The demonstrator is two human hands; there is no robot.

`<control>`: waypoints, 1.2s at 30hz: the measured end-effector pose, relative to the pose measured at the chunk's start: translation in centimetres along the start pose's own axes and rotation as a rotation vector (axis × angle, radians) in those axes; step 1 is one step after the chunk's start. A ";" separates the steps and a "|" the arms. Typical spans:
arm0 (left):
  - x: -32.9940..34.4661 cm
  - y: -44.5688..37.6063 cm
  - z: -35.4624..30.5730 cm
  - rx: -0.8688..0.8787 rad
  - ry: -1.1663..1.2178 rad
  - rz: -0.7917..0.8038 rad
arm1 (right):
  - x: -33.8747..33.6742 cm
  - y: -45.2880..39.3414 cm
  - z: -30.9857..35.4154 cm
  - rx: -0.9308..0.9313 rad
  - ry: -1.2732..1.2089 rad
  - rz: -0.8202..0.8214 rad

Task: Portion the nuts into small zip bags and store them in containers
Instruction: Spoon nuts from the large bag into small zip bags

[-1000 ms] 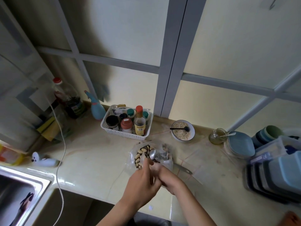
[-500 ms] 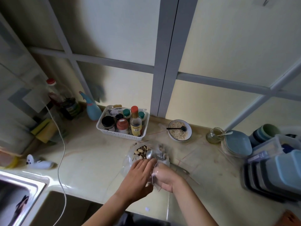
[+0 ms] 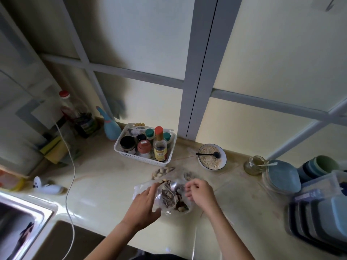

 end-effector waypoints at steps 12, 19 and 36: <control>2.2 -0.8 -1.3 0.001 0.011 -0.024 | -2.5 -5.8 -12.6 -0.150 0.853 -0.159; 3.6 -0.9 -1.8 -0.043 0.122 -0.028 | -2.3 -0.6 -1.4 -0.295 0.737 0.054; 5.4 -2.5 0.2 -0.210 0.219 0.154 | 1.3 0.3 1.7 -0.397 0.055 -0.158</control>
Point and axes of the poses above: each hand's wrist, its own y-axis away from the middle knuckle, its own x-axis out of the palm, z = x × y, the point moved 8 cm from there along -y, towards the middle knuckle, and after that the axes turned 11 degrees about -y, right-handed, at the moved point
